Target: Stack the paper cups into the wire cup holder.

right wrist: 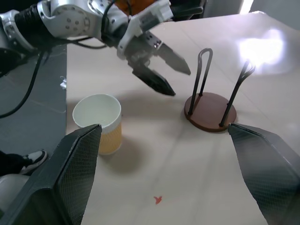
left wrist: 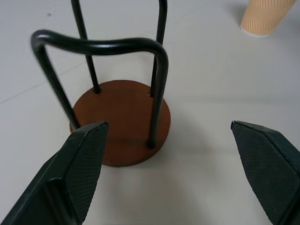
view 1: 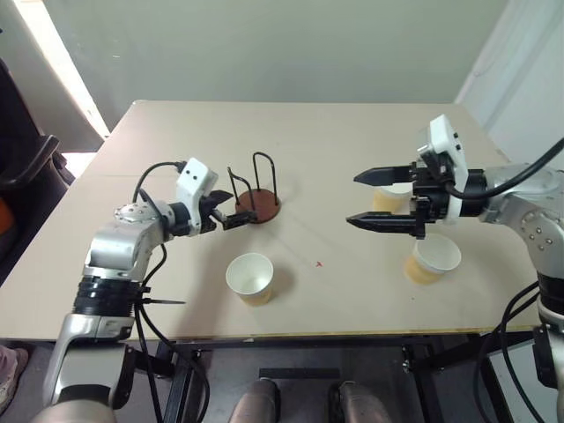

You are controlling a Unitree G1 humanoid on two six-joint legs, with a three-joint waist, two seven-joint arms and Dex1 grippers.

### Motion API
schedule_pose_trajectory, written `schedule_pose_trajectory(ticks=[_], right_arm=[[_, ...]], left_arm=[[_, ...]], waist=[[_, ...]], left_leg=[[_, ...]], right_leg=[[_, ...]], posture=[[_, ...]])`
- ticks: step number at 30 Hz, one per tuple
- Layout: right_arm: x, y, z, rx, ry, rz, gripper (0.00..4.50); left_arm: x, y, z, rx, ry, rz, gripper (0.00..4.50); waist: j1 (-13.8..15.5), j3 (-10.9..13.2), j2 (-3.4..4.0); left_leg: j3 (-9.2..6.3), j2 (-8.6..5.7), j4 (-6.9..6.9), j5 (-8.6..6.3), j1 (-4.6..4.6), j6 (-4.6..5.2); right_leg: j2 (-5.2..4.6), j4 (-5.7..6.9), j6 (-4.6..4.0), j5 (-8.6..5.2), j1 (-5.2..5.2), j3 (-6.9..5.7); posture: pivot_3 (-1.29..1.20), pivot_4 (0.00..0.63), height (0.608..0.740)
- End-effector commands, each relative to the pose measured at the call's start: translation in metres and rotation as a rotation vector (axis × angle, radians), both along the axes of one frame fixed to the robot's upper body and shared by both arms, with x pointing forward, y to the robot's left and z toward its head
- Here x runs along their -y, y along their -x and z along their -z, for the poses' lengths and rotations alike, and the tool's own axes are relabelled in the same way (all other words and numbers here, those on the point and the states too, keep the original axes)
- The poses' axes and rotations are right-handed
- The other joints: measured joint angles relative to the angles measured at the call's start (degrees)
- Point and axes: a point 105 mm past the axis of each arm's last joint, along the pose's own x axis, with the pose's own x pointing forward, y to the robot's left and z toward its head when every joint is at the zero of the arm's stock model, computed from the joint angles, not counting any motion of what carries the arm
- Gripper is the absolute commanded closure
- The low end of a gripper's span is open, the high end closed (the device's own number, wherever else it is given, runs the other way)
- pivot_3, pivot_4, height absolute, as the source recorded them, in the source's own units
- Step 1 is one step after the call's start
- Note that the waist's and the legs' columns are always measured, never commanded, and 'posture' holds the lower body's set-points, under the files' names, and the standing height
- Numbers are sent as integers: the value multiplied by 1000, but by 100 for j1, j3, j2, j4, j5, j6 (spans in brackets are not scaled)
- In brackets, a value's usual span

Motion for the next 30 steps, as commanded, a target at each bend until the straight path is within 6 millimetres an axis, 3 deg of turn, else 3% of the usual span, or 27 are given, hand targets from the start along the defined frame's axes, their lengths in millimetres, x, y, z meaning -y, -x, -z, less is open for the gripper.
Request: schedule_pose_trajectory(ticks=[1,6,9,20,27,30], right_arm=[[-2,5,-13,55,-26,11,23],[-2,8,-10,52,-29,33,23],[-1,9,-10,52,-28,46,0],[6,5,-8,61,-18,87,0],[4,-1,-9,76,-19,76,0],[6,-3,-9,82,-14,78,0]], left_arm=[[9,-12,-9,59,-17,-7,0],[25,-21,-9,71,0,27,0],[28,-26,-11,84,7,22,608],[31,-25,-11,111,-8,55,4474],[46,-2,-34,167,-16,187,4474],[61,14,-46,194,-35,274,4474]], waist=[[5,0,0],[15,0,-1],[21,1,-1],[29,0,-2],[28,2,-4],[29,2,-5]], left_leg=[[1,0,2,2,1,3],[3,-2,6,6,-1,12],[3,-2,6,6,-4,12],[5,-3,9,8,-15,16],[6,-3,10,8,-20,19],[5,-3,10,7,-20,22]], right_leg=[[0,0,3,2,2,1],[-1,-3,9,6,7,3],[0,-7,13,8,7,3],[1,-16,23,11,6,3],[2,-20,26,13,3,4],[2,-22,27,12,3,4]], posture=[[0,150,740],[0,150,740],[0,150,740],[0,150,740],[0,150,740],[0,150,740]])
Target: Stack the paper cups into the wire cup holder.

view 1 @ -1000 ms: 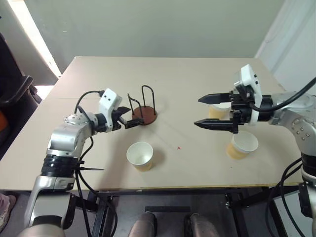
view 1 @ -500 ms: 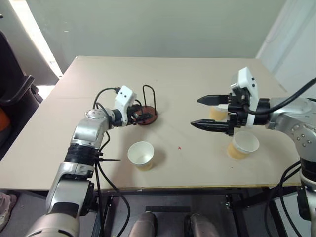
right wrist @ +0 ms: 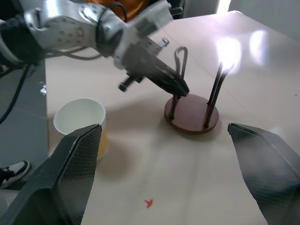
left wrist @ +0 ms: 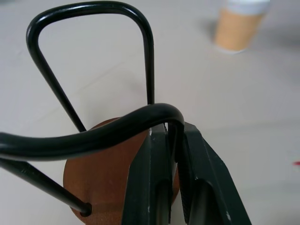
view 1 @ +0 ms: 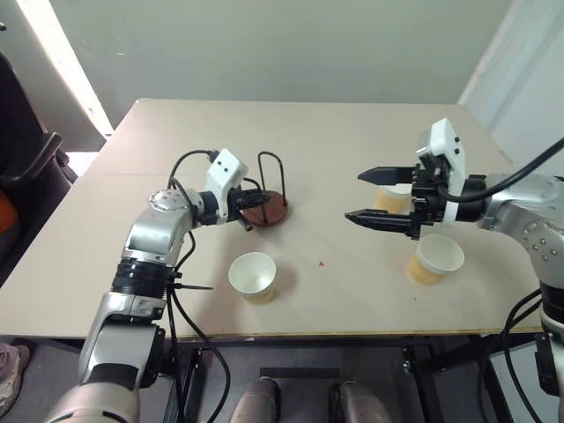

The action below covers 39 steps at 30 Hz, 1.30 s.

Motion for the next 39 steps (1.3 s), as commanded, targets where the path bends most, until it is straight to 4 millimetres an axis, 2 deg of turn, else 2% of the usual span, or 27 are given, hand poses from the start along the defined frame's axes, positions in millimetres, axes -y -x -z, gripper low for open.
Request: schedule_pose_trajectory(ticks=[1,3,5,8,11,13,15,24,29,36,39], right_arm=[[2,0,-13,69,8,-5,0],[5,0,-13,66,16,-5,0],[11,10,-5,24,72,-45,0],[20,16,3,-12,135,-67,0],[40,13,7,-28,189,-10,0],[53,25,14,-79,243,-36,0],[59,33,20,-108,284,-54,0],[51,35,25,-107,284,-66,0],[48,37,27,-111,281,-80,0],[41,37,32,-121,278,-101,0],[40,35,32,-119,278,-99,0]], left_arm=[[23,25,-27,77,-20,139,4474],[32,35,-30,78,-40,198,4474],[45,53,-29,72,-76,294,4474],[52,67,-25,58,-114,362,4474],[56,79,-17,44,-159,425,4474],[63,87,-15,29,-150,472,4474],[69,93,-10,6,-139,503,4474],[87,102,12,-49,-125,542,4474],[88,95,22,-57,-160,499,4474],[89,104,33,-111,-161,544,4474],[88,104,35,-127,-163,542,3660]], waist=[[0,0,0],[18,0,0],[28,0,0],[37,0,-1],[35,1,0],[54,1,-1],[66,1,-1],[35,1,-2],[35,1,-2],[35,1,-1],[35,1,-1]], left_leg=[[0,0,0,-1,0,2],[0,0,0,-2,-2,4],[1,-1,2,-4,-3,6],[1,-1,1,-7,-5,7],[3,1,1,-7,-1,4],[3,1,2,-7,-1,5],[2,0,2,-6,-3,4],[18,1,4,3,3,23],[18,1,4,1,2,40],[19,1,4,2,1,39],[19,0,4,3,0,39]], right_leg=[[0,-1,0,0,0,0],[-1,-3,1,-1,0,0],[-1,-6,1,-1,1,1],[-1,-10,1,-2,2,1],[-2,-5,0,-3,2,2],[-2,-3,0,-3,2,3],[-3,-3,2,-4,5,3],[-3,-4,16,3,7,15],[-3,-11,18,3,11,16],[-3,-29,24,7,17,16],[-3,-38,31,11,19,16]], posture=[[0,150,740],[0,150,740],[0,150,740],[0,150,740],[0,150,740],[0,150,740],[0,150,740],[0,150,740],[0,150,740],[0,150,740],[0,150,740]])
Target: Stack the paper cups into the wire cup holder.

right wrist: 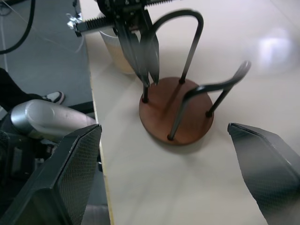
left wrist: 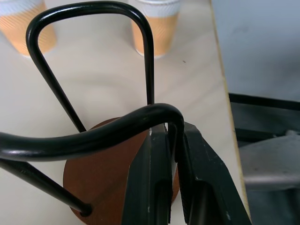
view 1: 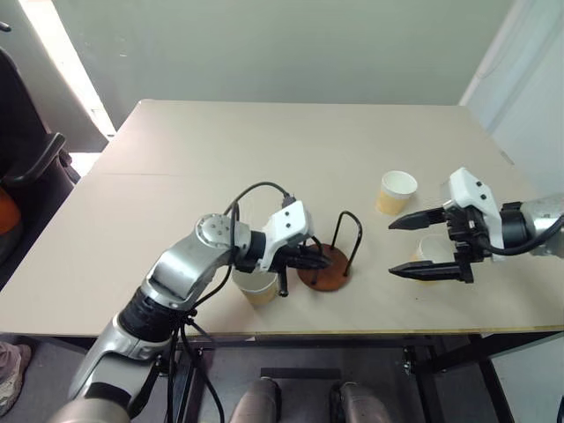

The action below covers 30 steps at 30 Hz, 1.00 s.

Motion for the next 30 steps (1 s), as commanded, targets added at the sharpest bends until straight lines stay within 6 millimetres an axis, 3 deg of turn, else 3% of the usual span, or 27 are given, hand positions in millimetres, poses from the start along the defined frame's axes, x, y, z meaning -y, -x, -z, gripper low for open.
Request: schedule_pose_trajectory(ticks=[1,7,14,18,25,30], right_arm=[[-4,0,-8,39,2,-16,0],[-5,0,-6,35,6,-19,0],[8,-5,-2,34,67,31,0],[29,-13,4,49,186,95,0],[53,-18,4,47,275,152,0],[66,-22,18,3,314,183,0]], left_arm=[[0,4,-5,13,3,28,3341],[-5,8,-5,21,-30,58,1368],[-10,10,-19,61,-34,84,1368],[-20,18,-26,114,-103,116,1368],[-41,15,-34,248,-208,90,1368],[-52,14,-46,289,-207,60,1368]], waist=[[2,0,0],[3,0,0],[5,0,0],[3,0,0],[8,0,2],[8,0,2]], left_leg=[[0,0,0,0,0,0],[-1,0,0,-1,1,1],[-2,0,1,-8,0,13],[-1,-1,3,-12,-2,17],[-1,-3,3,-43,-2,47],[0,-3,3,-50,-2,37]], right_leg=[[0,-2,1,1,1,0],[0,-7,0,1,5,0],[-1,-8,-5,-2,5,0],[-1,-25,-11,-2,9,1],[-3,-29,-7,1,9,1],[-2,-32,-5,-1,9,1]], posture=[[0,150,740],[0,150,740],[0,150,740],[0,150,740],[0,150,740],[0,150,740]])
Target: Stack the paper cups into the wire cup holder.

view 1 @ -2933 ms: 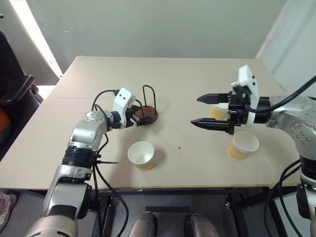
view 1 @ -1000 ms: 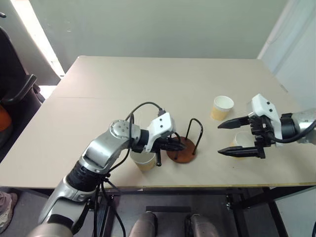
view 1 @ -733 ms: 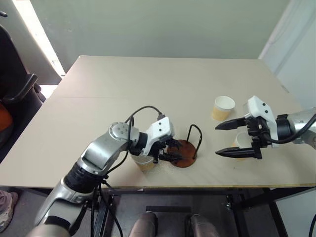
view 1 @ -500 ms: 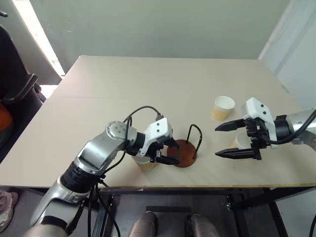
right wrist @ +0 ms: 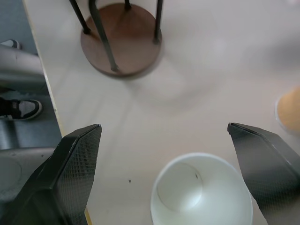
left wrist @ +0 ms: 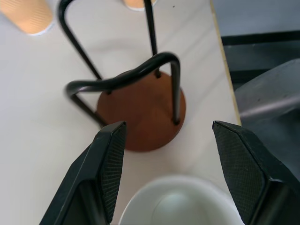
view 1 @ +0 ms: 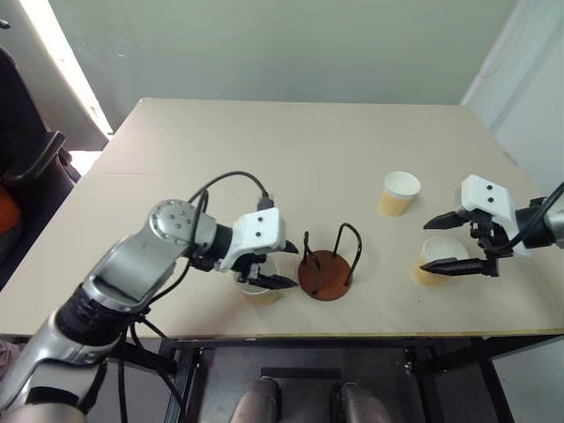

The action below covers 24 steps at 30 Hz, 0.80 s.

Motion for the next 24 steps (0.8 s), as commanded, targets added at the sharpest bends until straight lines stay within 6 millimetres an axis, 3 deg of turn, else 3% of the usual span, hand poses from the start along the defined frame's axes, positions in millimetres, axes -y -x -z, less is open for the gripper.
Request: schedule_pose_trajectory(ticks=[1,4,8,11,16,20,24], right_arm=[[9,-2,5,-1,54,14,0],[13,-1,9,-18,71,18,0],[20,2,16,-29,123,31,0],[19,4,21,-36,137,31,0],[19,2,30,-46,155,39,0],[14,0,35,-49,150,35,0],[12,1,41,-57,153,33,0]], left_arm=[[-4,4,-17,79,17,10,1368],[-13,4,-24,100,25,-15,1368],[-43,3,-34,120,14,-123,1368],[-55,7,-56,160,83,-162,1368],[-32,-3,-106,261,303,-144,1368],[-10,2,-93,231,257,-43,1368],[-8,7,-82,194,220,-11,1368]], waist=[[3,0,0],[-10,0,0],[-29,1,1],[-25,2,4],[52,3,3],[17,-1,12],[-55,1,9]], left_leg=[[0,0,0,0,0,0],[0,0,0,-6,1,6],[0,3,-3,-12,2,12],[0,5,-5,-14,1,9],[-6,-4,4,-9,-1,15],[11,-7,20,-15,4,23],[17,2,20,-15,5,24]], right_leg=[[0,0,0,0,0,0],[-1,-1,0,-1,-2,0],[0,2,-10,-6,-5,-1],[1,3,-27,-17,-7,-2],[-3,4,-39,-21,3,-2],[-13,2,-33,-9,10,1],[-7,2,4,13,7,1]], posture=[[0,150,740],[0,150,740],[0,150,740],[0,150,740],[0,150,740],[0,150,740],[0,150,740]])
